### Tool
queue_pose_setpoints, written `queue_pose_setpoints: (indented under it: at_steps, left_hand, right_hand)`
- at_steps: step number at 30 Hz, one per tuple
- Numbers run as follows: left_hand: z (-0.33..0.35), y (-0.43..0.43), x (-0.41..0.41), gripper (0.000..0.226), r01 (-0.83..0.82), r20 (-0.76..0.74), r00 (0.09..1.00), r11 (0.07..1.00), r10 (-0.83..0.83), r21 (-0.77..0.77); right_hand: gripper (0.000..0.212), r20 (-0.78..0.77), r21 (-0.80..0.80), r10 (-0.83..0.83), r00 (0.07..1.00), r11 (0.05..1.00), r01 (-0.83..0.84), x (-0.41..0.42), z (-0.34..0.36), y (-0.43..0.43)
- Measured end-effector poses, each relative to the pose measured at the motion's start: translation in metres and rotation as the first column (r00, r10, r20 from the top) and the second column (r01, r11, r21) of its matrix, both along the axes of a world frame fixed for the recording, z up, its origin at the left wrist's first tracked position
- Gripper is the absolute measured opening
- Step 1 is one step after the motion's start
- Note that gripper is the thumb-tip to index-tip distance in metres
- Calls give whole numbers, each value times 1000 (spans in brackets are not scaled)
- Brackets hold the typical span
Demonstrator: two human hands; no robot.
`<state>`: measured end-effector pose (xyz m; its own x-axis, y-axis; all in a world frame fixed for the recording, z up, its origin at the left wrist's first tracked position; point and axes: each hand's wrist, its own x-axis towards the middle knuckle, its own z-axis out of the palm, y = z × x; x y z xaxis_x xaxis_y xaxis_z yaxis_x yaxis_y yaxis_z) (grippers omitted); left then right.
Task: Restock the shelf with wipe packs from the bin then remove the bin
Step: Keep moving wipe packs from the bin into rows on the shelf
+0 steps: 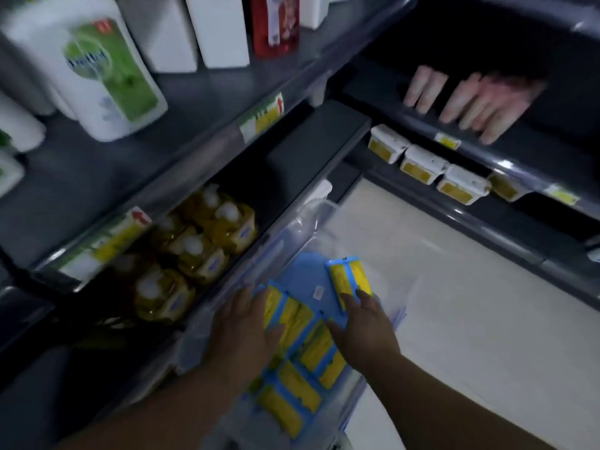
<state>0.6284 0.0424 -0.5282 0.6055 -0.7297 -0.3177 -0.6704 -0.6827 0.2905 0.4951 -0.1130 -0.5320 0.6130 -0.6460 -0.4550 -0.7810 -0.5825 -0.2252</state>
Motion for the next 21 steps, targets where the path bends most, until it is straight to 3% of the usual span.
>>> queue_pose_setpoints:
  at_steps: [5,11,14,17,21]
  left_hand:
    - [-47,-16,-16,64,1,-79,997,1000,-3,-22]
    - [-66,-31,-14,73,-73,-64,995,997,73,1]
    - [-71,-37,-16,63,-45,-42,998,999,45,-15]
    - [-81,-44,-23,50,38,87,996,990,-26,-139]
    - [-91,-53,-36,44,49,13,999,976,-47,-211]
  right_hand:
    - [71,-25,35,-17,1000,999,17,26,-68,-36]
    - [76,-139,65,-47,989,996,57,42,-116,-62]
    - [78,-174,65,-86,981,993,98,49,-122,-65]
    - [78,-186,32,-90,978,995,98,53,-115,-69]
    - [80,-137,81,-6,991,997,17,48,-97,-80]
